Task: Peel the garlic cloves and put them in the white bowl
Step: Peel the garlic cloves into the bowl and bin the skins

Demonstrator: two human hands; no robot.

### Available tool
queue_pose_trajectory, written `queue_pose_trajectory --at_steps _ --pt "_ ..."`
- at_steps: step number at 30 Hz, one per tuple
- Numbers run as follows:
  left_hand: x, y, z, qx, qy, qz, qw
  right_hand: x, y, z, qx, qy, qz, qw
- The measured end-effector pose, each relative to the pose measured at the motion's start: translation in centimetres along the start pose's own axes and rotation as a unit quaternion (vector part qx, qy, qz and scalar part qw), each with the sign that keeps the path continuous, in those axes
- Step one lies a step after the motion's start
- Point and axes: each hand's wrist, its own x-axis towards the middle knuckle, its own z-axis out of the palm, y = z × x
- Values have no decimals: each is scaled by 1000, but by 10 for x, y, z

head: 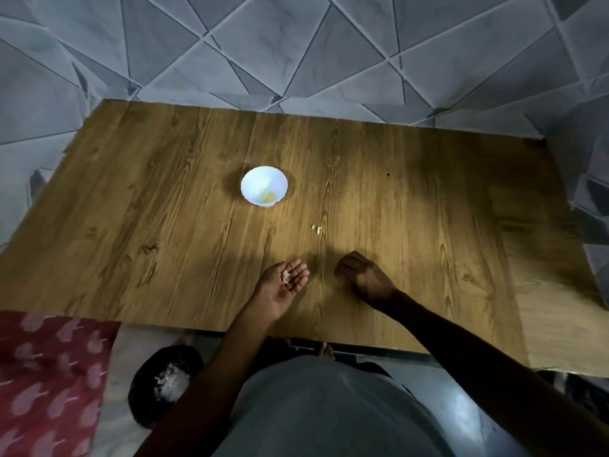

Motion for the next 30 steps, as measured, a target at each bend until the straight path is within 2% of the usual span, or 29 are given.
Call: queue_pose_trajectory --at_steps 2,4,7,9,12,15,18,24,28,30 --pt "2 -2 -1 1 5 3 1000 1 -2 4 18 28 51 998" --pt "4 -4 -1 0 13 6 1000 5 -12 4 108 82 144 980" --pt "5 -7 6 -6 16 2 1000 22 -39 -9 281 167 277 903" --pt "5 -10 11 -4 3 -9 1000 32 -59 -19 340 154 302 877" --pt "4 -17 20 -3 -22 -24 999 38 -80 -33 312 74 300 898" --pt "7 -21 27 -26 -36 -44 998 38 -90 -40 227 11 285 931" --pt "3 -22 34 -56 -46 -65 995 36 -92 -44 168 32 268 948" --pt "6 -23 42 -64 -54 -50 995 27 -65 -54 261 152 313 901" --pt "10 -10 35 -72 -40 -32 996 7 -18 -49 171 81 405 894" --pt "10 -3 31 -74 -29 -27 997 -9 -5 -42 147 52 425 892"
